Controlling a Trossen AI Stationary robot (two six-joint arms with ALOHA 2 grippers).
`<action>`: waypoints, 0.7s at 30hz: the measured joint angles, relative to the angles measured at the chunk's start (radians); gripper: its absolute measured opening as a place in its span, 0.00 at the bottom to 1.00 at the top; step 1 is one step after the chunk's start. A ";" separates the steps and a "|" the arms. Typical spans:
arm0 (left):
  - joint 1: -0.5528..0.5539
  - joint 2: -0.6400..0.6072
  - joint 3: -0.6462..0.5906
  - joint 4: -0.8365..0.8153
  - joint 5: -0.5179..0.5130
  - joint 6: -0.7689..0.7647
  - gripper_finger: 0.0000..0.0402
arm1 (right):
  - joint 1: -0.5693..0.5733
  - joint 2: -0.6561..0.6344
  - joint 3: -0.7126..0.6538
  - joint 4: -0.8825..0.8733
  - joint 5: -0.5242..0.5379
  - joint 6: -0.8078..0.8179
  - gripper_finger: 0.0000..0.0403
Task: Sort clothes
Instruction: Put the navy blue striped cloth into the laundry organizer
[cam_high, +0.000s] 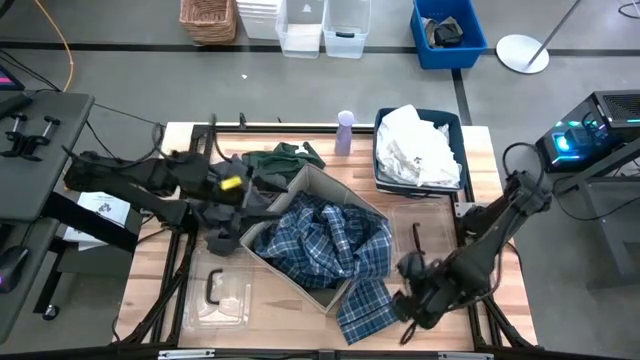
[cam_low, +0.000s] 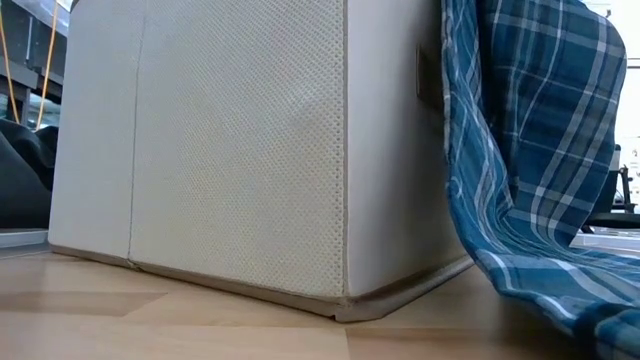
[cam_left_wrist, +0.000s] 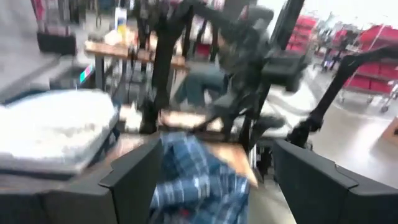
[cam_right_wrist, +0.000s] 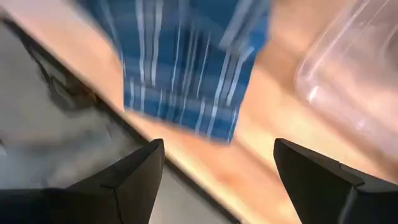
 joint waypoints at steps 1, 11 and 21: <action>0.000 0.001 0.013 0.006 -0.001 0.014 0.72 | 0.003 -0.030 -0.034 0.013 0.055 0.018 0.74; 0.000 0.008 0.078 0.242 0.105 0.009 0.72 | -0.022 -0.280 -0.411 0.407 0.327 -0.140 0.74; -0.001 0.010 0.077 0.445 0.104 -0.087 0.72 | -0.109 -0.299 -0.702 0.939 0.311 -0.365 0.72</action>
